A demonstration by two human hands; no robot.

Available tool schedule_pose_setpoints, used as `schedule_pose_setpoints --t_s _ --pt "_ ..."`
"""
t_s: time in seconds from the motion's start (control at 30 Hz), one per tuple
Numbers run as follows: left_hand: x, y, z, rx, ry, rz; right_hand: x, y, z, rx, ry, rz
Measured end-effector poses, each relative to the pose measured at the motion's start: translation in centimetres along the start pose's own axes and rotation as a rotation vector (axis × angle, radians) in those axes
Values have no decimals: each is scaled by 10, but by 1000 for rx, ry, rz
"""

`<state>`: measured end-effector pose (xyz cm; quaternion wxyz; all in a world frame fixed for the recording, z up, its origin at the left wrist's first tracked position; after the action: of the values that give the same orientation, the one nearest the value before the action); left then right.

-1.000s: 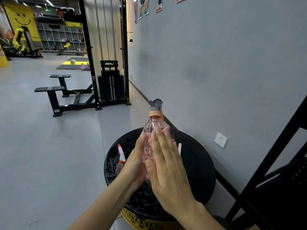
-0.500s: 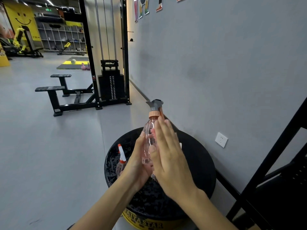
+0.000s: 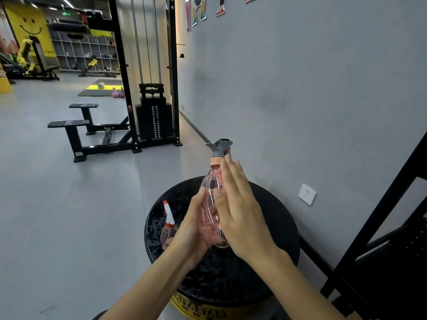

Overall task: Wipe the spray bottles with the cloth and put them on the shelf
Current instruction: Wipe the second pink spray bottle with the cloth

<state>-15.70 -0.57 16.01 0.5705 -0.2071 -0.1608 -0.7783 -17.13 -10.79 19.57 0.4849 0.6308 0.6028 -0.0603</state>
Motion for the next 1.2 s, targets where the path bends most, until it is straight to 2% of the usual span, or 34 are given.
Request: schedule_pose_setpoints --t_s 0.13,0.5,0.73,0.93,1.07,1.2 --pt "-6 3 1 66 26 6 10 -23 -2 -33 -30 0" --pt "4 -4 0 1 42 -48 -3 3 -1 -36 -167 -1" --pt "-6 -1 -3 -40 11 27 16 -30 -5 -74 -295 -7" --pt "3 -4 -4 -35 30 -30 1 -2 1 -19 -190 -23" --pt "3 -4 -5 -16 11 -7 -3 10 3 -7 -148 -51" --pt "-1 -1 -1 -16 7 28 5 -14 -4 -42 -166 -58"
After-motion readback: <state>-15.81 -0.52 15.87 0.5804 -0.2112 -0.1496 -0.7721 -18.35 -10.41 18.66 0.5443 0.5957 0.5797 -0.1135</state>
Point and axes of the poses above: each hand's wrist, its own y-axis towards the middle knuckle, its own x-axis out of the palm, z = x × y, the point moved 1 cm from there along y, towards the middle knuckle, and after that the axes turned 2 degrees about y, right-handed, at the moved point
